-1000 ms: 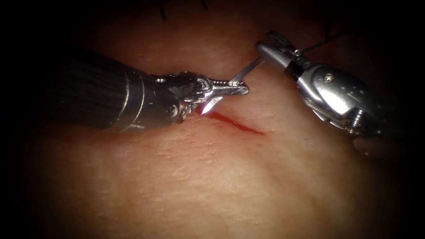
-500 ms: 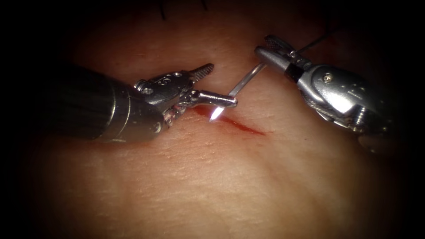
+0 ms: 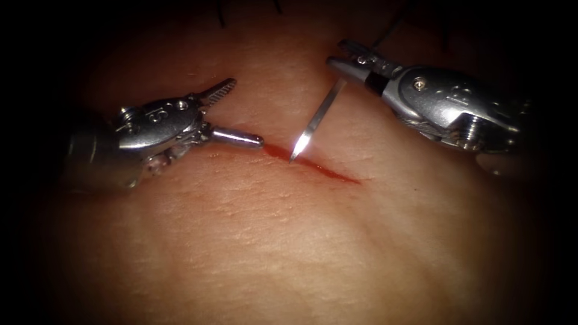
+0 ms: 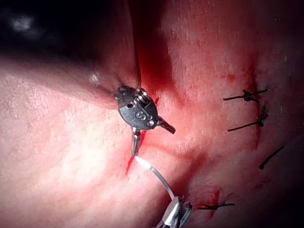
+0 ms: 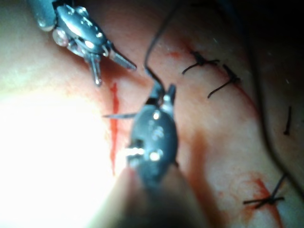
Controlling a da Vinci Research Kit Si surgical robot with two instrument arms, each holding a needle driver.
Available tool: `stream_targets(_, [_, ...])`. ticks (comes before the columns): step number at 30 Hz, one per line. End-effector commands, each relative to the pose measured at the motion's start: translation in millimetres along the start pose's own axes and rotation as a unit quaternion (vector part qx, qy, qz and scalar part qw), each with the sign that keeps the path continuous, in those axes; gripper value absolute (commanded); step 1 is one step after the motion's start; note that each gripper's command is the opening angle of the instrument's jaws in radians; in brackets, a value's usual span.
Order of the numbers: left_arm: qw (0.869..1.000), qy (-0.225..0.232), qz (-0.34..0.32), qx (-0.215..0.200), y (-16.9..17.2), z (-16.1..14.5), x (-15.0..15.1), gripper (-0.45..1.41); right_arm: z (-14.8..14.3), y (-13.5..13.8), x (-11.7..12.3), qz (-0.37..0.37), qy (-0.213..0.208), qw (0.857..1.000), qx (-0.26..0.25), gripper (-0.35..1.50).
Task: Wound Closure
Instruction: Push the needle into the skin using the right gripper
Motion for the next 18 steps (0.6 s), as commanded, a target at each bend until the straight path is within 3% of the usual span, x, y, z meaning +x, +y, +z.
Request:
stream_targets(1, [1.0, -0.011, 0.002, 0.001, 0.6, 0.6, -1.2, 0.71, 2.1, 0.6, 0.7, -0.011, -0.002, 1.0, 0.008, -0.35])
stream_targets(3, [1.0, -0.026, 0.009, 0.006, 1.1, 0.4, -2.1, 0.49, 3.1, 1.1, 1.5, -0.034, -0.006, 0.999, 0.011, -0.35])
stream_targets(5, [0.999, -0.044, 0.015, 0.011, 1.9, 0.7, -3.6, 0.11, 4.9, 1.2, 2.4, -0.072, -0.008, 0.997, 0.016, -0.35])
stream_targets(9, [0.997, -0.069, 0.021, 0.011, 2.9, 1.4, -5.1, -0.16, 6.4, 0.5, 2.8, -0.093, -0.009, 0.995, 0.023, -0.35])
stream_targets(18, [0.996, -0.089, 0.028, 0.015, 3.2, 1.8, -6.7, -0.28, 9.2, -0.4, 3.3, -0.112, -0.003, 0.993, 0.039, -0.35])
